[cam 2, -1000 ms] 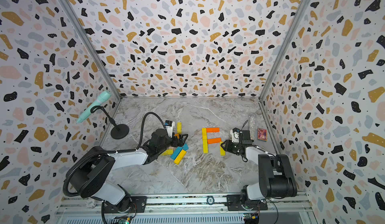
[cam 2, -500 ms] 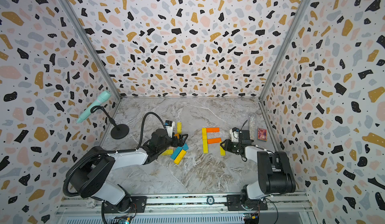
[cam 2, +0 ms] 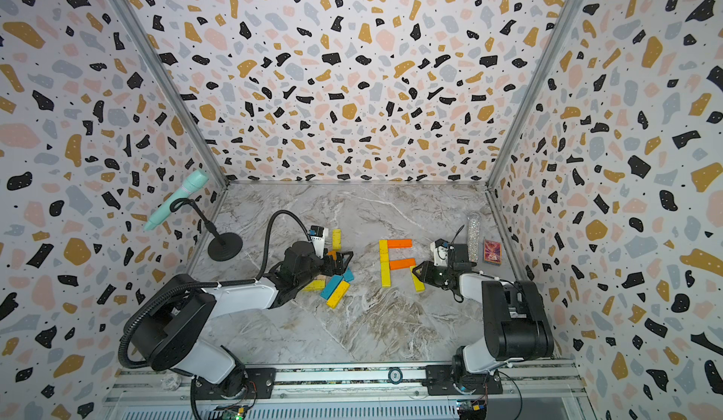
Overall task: Assemble the number 6 with building blocks
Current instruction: Assemble the building block at the center of the board.
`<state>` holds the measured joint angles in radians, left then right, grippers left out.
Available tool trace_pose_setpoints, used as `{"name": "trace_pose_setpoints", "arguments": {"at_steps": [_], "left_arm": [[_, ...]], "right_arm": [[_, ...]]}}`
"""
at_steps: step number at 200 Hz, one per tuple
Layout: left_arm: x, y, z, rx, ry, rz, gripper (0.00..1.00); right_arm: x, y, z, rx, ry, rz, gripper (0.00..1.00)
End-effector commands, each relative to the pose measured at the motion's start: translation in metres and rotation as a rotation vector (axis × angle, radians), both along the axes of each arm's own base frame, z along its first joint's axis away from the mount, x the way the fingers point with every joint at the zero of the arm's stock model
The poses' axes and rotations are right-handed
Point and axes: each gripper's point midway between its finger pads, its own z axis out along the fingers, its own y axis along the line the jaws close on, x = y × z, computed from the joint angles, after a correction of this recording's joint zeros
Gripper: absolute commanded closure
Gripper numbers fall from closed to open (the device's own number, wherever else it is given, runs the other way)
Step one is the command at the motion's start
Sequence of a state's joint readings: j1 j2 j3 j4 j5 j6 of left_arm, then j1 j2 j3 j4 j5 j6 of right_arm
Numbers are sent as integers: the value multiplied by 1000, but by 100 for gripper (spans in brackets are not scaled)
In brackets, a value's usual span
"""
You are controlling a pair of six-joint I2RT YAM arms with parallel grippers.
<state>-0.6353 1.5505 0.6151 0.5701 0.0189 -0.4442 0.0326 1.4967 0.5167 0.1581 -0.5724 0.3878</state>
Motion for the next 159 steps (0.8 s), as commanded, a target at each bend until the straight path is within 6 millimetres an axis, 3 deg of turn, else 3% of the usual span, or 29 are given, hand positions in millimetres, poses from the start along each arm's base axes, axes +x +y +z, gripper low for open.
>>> {"name": "trace_pose_setpoints", "arguments": {"at_steps": [1, 29, 96, 159], "left_arm": [[4, -5, 15, -17, -46, -14, 1], [4, -5, 18, -21, -48, -14, 1], [1, -9, 15, -60, -31, -30, 1], [-1, -9, 19, -62, -39, -35, 1]], "right_arm": [[5, 0, 12, 4, -31, -8, 62], [3, -5, 17, -21, -33, -25, 62], [-30, -15, 24, -33, -17, -98, 57], [-38, -11, 8, -13, 19, -84, 55]]}}
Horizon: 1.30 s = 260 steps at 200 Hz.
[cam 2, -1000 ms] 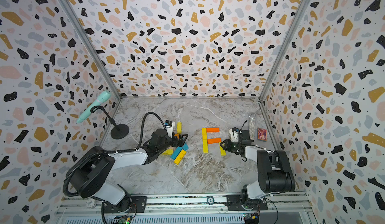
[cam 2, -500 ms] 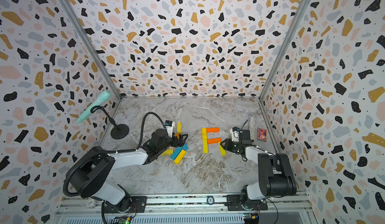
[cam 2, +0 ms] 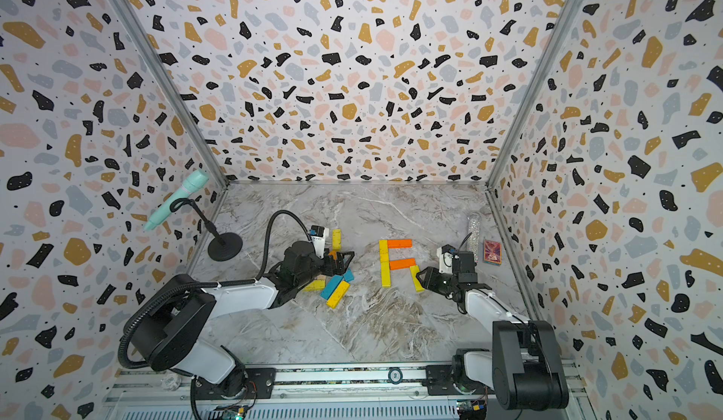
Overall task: Assemble the number 6 with building blocks
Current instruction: Assemble the building block at the center of the board.
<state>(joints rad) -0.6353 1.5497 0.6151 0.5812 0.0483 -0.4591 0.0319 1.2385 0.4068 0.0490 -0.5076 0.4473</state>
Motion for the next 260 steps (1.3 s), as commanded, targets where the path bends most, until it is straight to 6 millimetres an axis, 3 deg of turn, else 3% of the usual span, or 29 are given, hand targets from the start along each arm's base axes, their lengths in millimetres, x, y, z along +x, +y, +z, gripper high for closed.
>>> {"name": "trace_pose_setpoints", "arguments": {"at_steps": [1, 122, 260], "left_arm": [[1, -4, 17, -36, -46, -15, 1], [1, -7, 14, -35, -34, -24, 1], [1, -5, 17, -35, -41, -18, 1]], "right_arm": [[-5, 0, -8, 8, 28, -3, 55], [9, 6, -13, 19, 25, 41, 56], [7, 13, -17, 6, 33, 50, 58]]}}
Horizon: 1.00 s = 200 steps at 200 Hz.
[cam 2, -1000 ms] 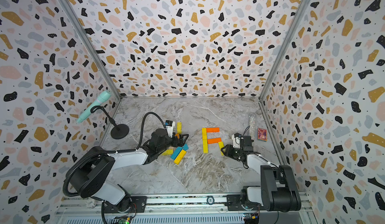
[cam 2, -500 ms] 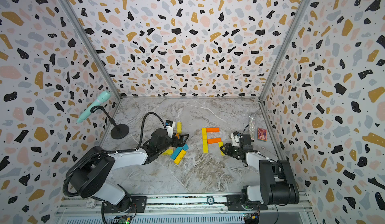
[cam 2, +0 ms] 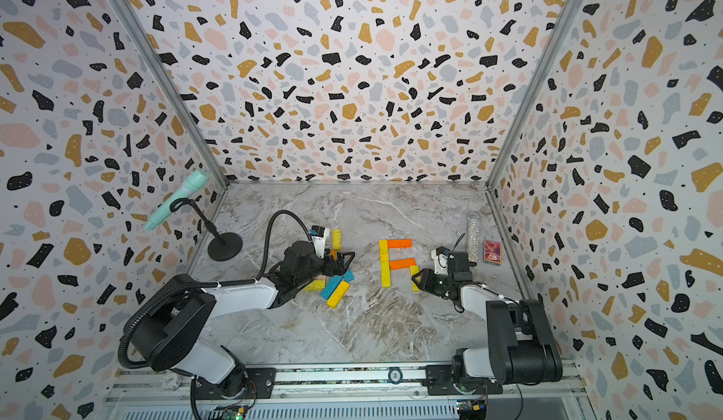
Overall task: Assemble the number 6 with building blocks
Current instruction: Assemble the building block at the center of the board, then adjust the building block at the center of the board.
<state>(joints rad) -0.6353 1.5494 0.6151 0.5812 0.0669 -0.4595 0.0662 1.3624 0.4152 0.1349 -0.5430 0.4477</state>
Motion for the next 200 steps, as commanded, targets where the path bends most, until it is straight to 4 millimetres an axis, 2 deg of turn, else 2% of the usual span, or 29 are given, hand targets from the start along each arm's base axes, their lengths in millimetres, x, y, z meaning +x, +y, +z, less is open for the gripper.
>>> {"name": "trace_pose_setpoints", "arguments": {"at_steps": [1, 29, 52, 69, 86, 108, 120, 141, 162, 182, 200], "left_arm": [[3, -3, 17, -28, -45, -1, 1], [4, -2, 16, -22, -49, 1, 0], [6, -1, 13, -1, -48, 5, 0], [8, -1, 16, -1, -59, 13, 2], [14, -4, 19, -15, -45, 28, 17], [17, -10, 17, -44, -5, 36, 37], [19, -11, 16, -50, 11, 51, 49], [22, -15, 8, -19, 48, 70, 62], [17, -25, -2, 6, 75, 60, 82], [12, -39, -12, 6, 101, 37, 94], [9, -50, -16, -2, 114, 16, 96]], "right_arm": [[4, -2, -1, -22, 1, -6, 58], [14, -8, 7, -50, -20, 0, 58], [33, -13, 29, -77, -88, 15, 57], [54, -18, 49, -127, -129, 37, 57], [78, -23, 62, -189, -141, 42, 64], [99, -17, 66, -254, -138, 75, 74], [107, -10, 64, -294, -137, 98, 78], [116, 0, 53, -339, -116, 144, 82], [122, 9, 42, -345, -103, 177, 87], [124, 16, 32, -349, -91, 210, 90], [126, 16, 24, -360, -78, 220, 90]]}}
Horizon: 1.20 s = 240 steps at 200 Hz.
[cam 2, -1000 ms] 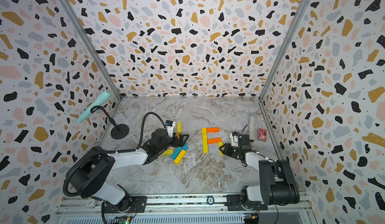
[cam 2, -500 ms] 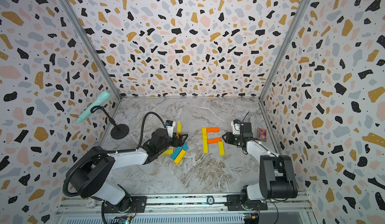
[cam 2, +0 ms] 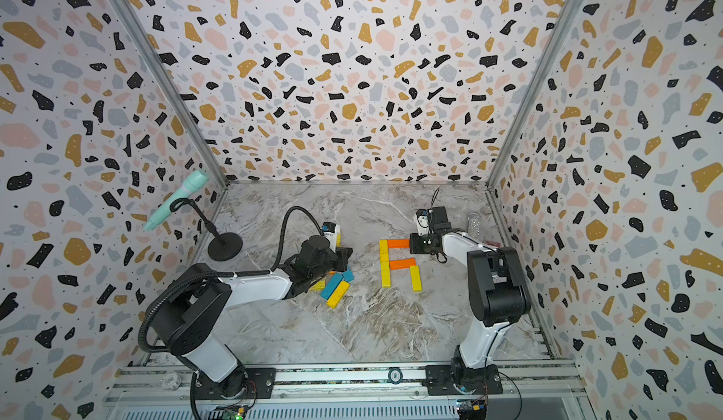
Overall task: Assemble the number 6 with building blocks
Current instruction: Adjust the building block at the center of the board.
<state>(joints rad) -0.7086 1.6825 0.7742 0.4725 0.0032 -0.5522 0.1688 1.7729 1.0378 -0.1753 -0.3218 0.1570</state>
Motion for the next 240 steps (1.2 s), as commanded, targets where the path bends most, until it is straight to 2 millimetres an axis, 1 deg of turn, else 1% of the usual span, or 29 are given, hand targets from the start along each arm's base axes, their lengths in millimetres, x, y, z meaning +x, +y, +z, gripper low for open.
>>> {"name": "trace_pose_setpoints", "arguments": {"at_steps": [1, 37, 100, 171, 240], "left_arm": [[-1, -15, -2, -15, 14, -9, 96], [-3, -24, -2, -20, 10, -21, 97], [-5, -25, -8, -11, 16, -33, 96], [-7, -23, -8, -15, 12, -35, 97], [-9, -20, -9, -4, 11, -31, 97]], "right_arm": [[6, 0, 5, -35, -14, 25, 90], [4, -1, -6, -45, 7, 25, 90], [-4, -1, -16, -45, 40, 25, 90], [-11, 1, -20, -40, 52, 26, 90], [-24, 0, -26, -49, 76, 26, 90]]}}
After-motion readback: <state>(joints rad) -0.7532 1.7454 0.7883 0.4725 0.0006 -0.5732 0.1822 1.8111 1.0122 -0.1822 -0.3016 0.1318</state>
